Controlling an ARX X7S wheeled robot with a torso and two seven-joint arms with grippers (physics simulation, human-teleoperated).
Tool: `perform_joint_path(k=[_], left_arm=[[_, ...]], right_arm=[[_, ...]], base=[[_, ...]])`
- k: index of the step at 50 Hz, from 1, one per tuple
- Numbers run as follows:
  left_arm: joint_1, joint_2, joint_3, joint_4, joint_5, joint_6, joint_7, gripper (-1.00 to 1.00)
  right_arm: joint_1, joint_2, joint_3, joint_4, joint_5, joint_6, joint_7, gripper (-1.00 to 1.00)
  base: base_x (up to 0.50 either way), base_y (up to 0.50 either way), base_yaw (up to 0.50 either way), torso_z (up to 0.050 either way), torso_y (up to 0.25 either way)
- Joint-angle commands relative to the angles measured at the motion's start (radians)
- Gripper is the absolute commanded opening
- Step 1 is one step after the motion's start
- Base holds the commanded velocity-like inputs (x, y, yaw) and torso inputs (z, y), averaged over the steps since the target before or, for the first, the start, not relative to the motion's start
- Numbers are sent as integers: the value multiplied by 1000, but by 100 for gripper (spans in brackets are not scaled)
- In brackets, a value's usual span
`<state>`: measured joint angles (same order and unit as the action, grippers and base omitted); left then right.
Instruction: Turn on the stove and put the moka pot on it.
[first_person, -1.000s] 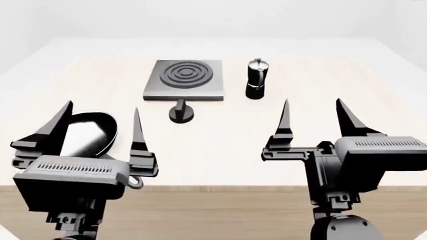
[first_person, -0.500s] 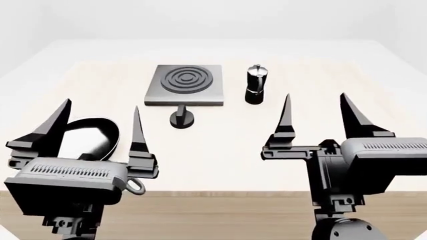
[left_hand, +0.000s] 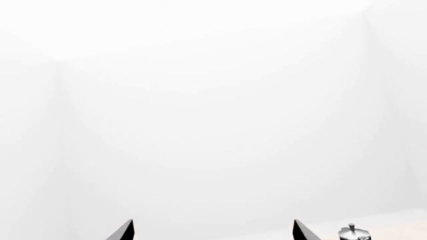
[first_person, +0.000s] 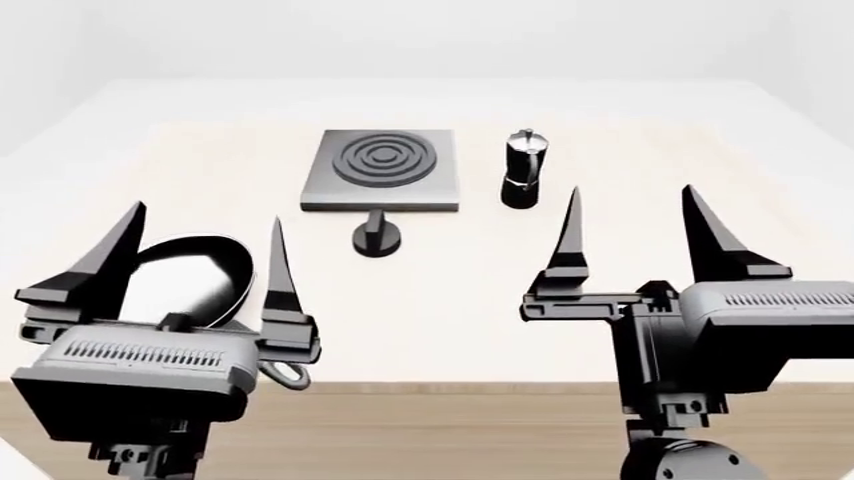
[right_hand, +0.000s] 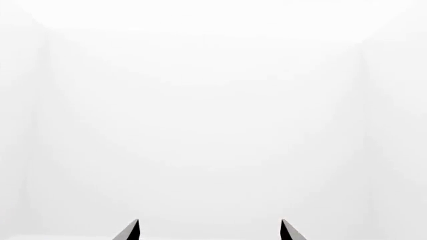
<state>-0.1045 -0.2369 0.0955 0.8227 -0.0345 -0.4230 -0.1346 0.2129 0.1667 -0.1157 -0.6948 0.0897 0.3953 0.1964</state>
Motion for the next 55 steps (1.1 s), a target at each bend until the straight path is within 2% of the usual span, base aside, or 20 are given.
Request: perform_joint_path(k=[1,13,22,30,36,55], left_arm=[[9,-12,8,1,-1,13,-11,100],[16,-21,8,-26,-11,47,-19,100],[16,-26,15,-23,-16,45,-25,100],[11,-30,19,-26,-19,45,-30,100],[15,-34,20,-27,-23,50,-34,100],[6,-41,32,-7,-33,25,-49,100]], right_arm=[[1,8,-10,-4,2,-2,11,100],[4,12,-13,10,7,-7,25,100],[-18,14,-12,32,36,-56,14,100],[4,16,-14,24,56,7,23,100],[-7,20,-24,46,45,-16,29,100],[0,30,-29,30,57,2,46,100]], base=[[0,281,0,0,0],[0,249,0,0,0],[0,0,0,0,0],[0,0,0,0,0],[35,0,0,0,0],[217,0,0,0,0]])
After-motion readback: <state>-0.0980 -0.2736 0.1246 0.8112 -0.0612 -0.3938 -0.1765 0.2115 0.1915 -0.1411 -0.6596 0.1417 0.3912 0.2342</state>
